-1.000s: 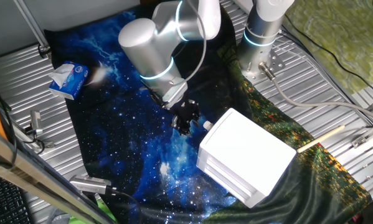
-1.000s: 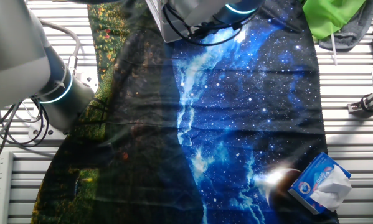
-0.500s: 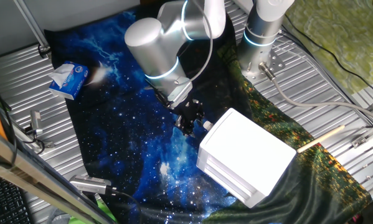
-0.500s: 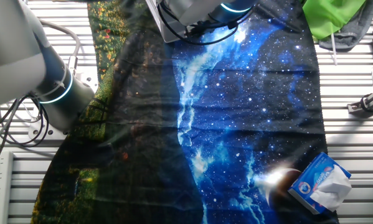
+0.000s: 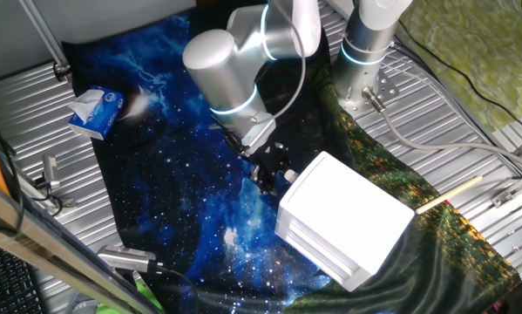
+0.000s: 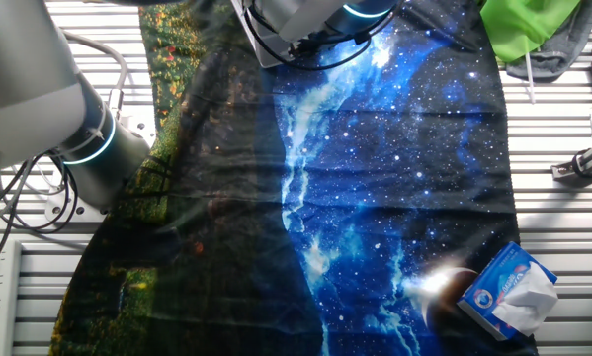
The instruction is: Grasp the handle and open the drawer
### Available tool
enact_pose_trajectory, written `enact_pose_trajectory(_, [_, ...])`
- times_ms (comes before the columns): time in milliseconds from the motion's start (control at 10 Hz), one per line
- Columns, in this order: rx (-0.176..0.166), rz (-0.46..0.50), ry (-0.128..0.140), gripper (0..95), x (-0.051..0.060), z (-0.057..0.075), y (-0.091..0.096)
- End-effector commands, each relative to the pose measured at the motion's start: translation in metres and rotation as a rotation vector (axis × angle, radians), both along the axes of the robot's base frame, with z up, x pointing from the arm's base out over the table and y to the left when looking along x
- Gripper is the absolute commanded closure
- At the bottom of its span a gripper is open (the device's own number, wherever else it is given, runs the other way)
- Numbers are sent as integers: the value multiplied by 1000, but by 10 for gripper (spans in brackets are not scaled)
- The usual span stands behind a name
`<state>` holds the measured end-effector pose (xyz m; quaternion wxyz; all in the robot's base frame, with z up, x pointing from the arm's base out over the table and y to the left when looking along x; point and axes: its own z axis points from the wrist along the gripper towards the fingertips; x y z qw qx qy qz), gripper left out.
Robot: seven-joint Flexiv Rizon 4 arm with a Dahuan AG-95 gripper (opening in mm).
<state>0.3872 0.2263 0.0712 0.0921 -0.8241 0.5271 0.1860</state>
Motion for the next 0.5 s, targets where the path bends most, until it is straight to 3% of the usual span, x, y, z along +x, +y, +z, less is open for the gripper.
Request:
enact_pose_trajectory(100, [-1, -4, -5, 570, -1, -2, 2])
enact_pose_trajectory(400, [-4, -7, -6, 570, -2, -2, 2])
enact_pose_trajectory(500, [-4, -9, -6, 760, -2, -3, 3])
